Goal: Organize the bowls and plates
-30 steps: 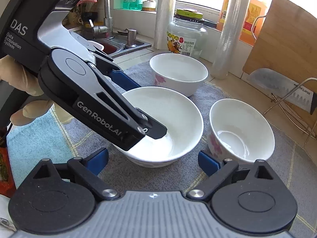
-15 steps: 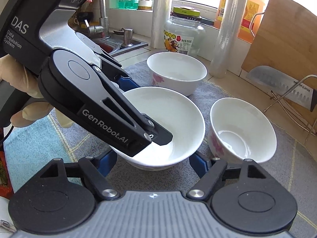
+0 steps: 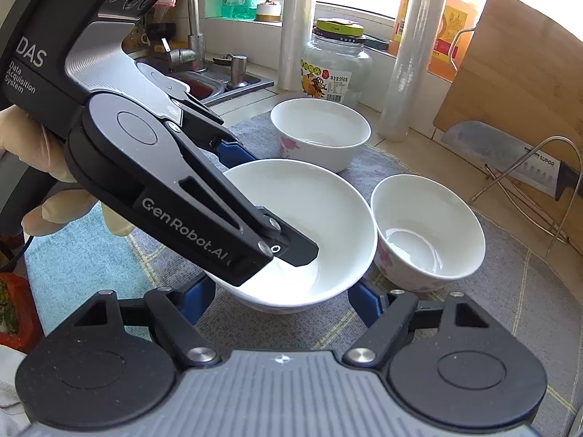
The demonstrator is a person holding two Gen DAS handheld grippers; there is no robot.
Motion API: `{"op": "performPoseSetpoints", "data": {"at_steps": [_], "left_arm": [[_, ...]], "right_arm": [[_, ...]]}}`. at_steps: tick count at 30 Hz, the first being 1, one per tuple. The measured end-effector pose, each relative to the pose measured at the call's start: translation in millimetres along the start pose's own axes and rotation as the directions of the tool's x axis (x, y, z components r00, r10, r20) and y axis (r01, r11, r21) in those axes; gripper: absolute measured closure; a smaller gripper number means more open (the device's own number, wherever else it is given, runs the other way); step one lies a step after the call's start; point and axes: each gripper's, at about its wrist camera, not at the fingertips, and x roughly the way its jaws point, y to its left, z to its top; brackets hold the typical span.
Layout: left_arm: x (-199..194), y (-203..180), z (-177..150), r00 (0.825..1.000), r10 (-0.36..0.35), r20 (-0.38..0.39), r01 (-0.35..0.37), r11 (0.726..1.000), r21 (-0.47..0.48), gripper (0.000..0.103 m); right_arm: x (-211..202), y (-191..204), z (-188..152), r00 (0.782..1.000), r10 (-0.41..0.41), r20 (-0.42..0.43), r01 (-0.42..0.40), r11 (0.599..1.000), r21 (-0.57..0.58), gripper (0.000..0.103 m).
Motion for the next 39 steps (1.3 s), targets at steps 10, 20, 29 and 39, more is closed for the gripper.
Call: {"op": "performPoseSetpoints", "data": {"at_steps": [10, 20, 29, 39], "left_arm": [[3.3, -42.2, 6.6, 1.000, -0.029, 0.005, 0.028, 0.999, 0.043, 0.036], [25.4, -94.0, 18.4, 0.996, -0.084, -0.001, 0.084, 0.992, 0.099, 0.036], [44.9, -128.3, 32.9, 0.992, -0.128, 0.001, 0.126, 0.980, 0.155, 0.036], [65.1, -137.2, 38.7, 0.988, -0.157, -0.006, 0.155, 0.973, 0.172, 0.036]], "right_arm": [[-25.2, -21.6, -26.1, 1.000, 0.001, -0.008, -0.001, 0.999, 0.049, 0.020], [-54.0, -51.7, -58.3, 0.998, -0.059, -0.024, 0.061, 0.994, 0.096, 0.020], [-68.3, -78.8, -78.0, 0.993, -0.110, -0.039, 0.114, 0.984, 0.140, 0.020], [-63.7, -95.7, -87.1, 0.989, -0.134, -0.066, 0.143, 0.976, 0.164, 0.020]]}}
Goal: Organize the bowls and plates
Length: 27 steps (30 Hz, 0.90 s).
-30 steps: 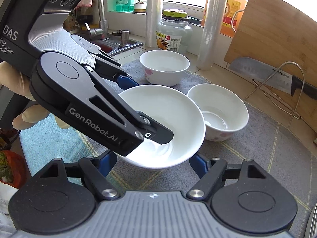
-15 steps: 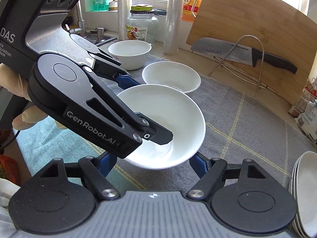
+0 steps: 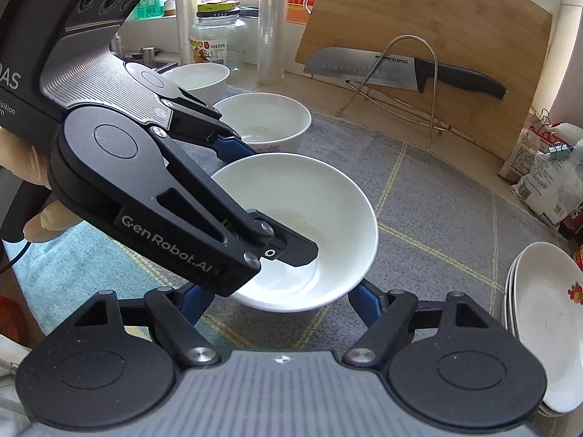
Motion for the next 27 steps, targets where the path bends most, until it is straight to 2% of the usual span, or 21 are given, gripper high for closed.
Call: {"op": "performPoseSetpoints", "data": {"at_steps": [27], "left_arm": [[18.3, 3.2, 2.5, 0.999, -0.026, -0.036, 0.024, 0.999, -0.045, 0.035]], "right_arm": [[8.9, -7.0, 0.8, 0.999, 0.012, -0.047, -0.011, 0.999, 0.034, 0.020]]}}
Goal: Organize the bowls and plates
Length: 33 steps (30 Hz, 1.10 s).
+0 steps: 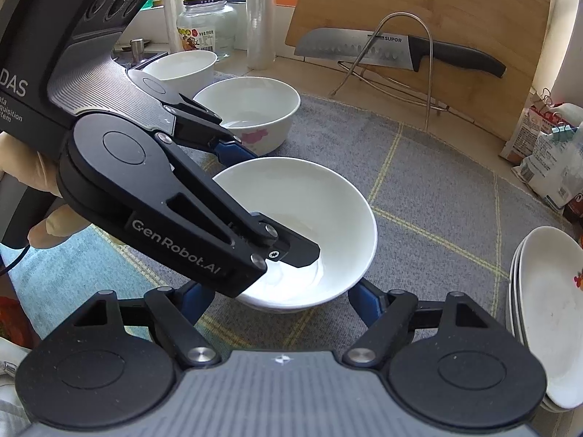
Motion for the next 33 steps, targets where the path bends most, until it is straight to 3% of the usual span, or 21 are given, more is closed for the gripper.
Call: {"op": "performPoseSetpoints", "data": {"at_steps": [5, 7, 8, 9, 19, 25, 33], "left_arm": [[-0.1, -1.0, 0.1, 1.000, 0.001, 0.002, -0.001, 1.000, 0.005, 0.033], [-0.6, -1.5, -0.4, 1.000, -0.008, 0.007, 0.008, 1.000, 0.007, 0.024], [-1.1, -2.6, -0.9, 1.000, 0.001, 0.014, -0.001, 1.000, 0.010, 0.012], [-2.1, -3.9, -1.5, 1.000, 0.018, 0.023, -0.019, 1.000, 0.016, 0.006], [-34.4, -8.2, -7.7, 0.991, 0.088, 0.104, -0.088, 0.996, -0.004, 0.006], [-64.0, -7.6, -16.6, 0.957, 0.221, 0.187, -0.214, 0.975, -0.061, 0.005], [-73.7, 26.0, -36.2, 0.905, 0.401, 0.143, -0.360, 0.900, -0.246, 0.005]], "right_arm": [[-0.3, -0.6, -0.7, 1.000, 0.007, 0.001, -0.007, 1.000, 0.011, 0.020], [-0.7, -3.0, -1.4, 0.999, 0.035, 0.007, -0.035, 0.999, 0.027, 0.015], [-0.8, -4.1, -1.8, 0.999, 0.045, 0.011, -0.046, 0.998, 0.037, 0.006], [-2.1, -5.8, -1.7, 0.999, 0.043, 0.025, -0.045, 0.998, 0.048, 0.002], [-13.1, -6.8, -4.3, 0.998, 0.047, 0.035, -0.048, 0.998, 0.045, 0.000], [-28.8, -11.2, -2.6, 0.998, 0.019, 0.060, -0.023, 0.998, 0.063, 0.000], [-32.4, -20.5, 14.3, 0.997, -0.021, 0.079, 0.014, 0.996, 0.092, 0.000]]}}
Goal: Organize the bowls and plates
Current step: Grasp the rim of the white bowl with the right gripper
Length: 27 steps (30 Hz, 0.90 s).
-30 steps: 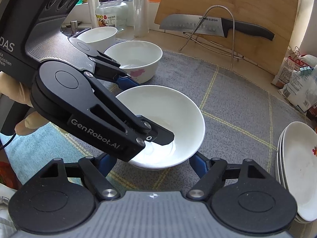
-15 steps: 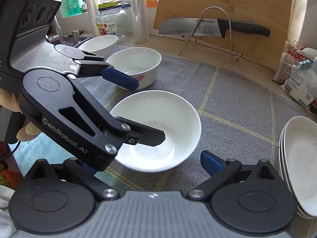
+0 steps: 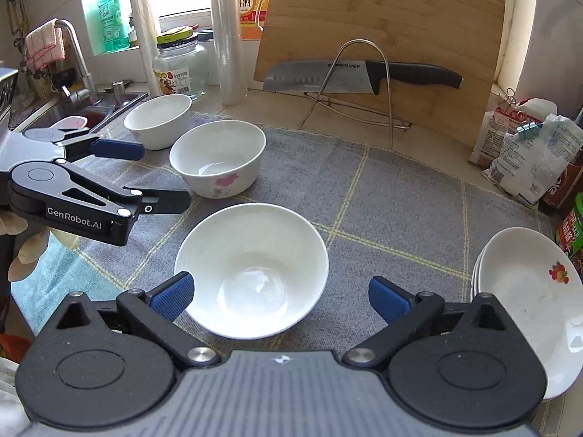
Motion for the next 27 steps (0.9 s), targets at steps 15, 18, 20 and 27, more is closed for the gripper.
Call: {"op": "performPoseSetpoints", "data": {"at_steps": [15, 18, 20, 27], "left_arm": [[19.5, 22.9, -8.1, 0.997, 0.069, 0.015, -0.071, 0.991, 0.113, 0.005], [26.0, 24.1, -8.7, 0.999, 0.043, 0.014, -0.045, 0.990, 0.131, 0.005], [30.5, 26.9, -8.4, 1.000, 0.023, 0.004, -0.023, 0.992, 0.128, 0.005], [41.7, 32.8, -9.3, 1.000, -0.011, -0.019, 0.013, 0.996, 0.087, 0.005]], "right_arm": [[32.8, 19.3, 55.1, 0.999, 0.053, 0.004, -0.053, 0.998, 0.042, 0.000], [40.9, 23.4, 62.7, 0.999, 0.045, -0.011, -0.044, 0.997, 0.057, 0.000], [45.8, 26.1, 67.4, 0.999, 0.042, -0.023, -0.041, 0.997, 0.060, 0.000], [63.6, 34.6, 86.7, 0.996, 0.073, -0.051, -0.073, 0.997, -0.005, 0.000]]}}
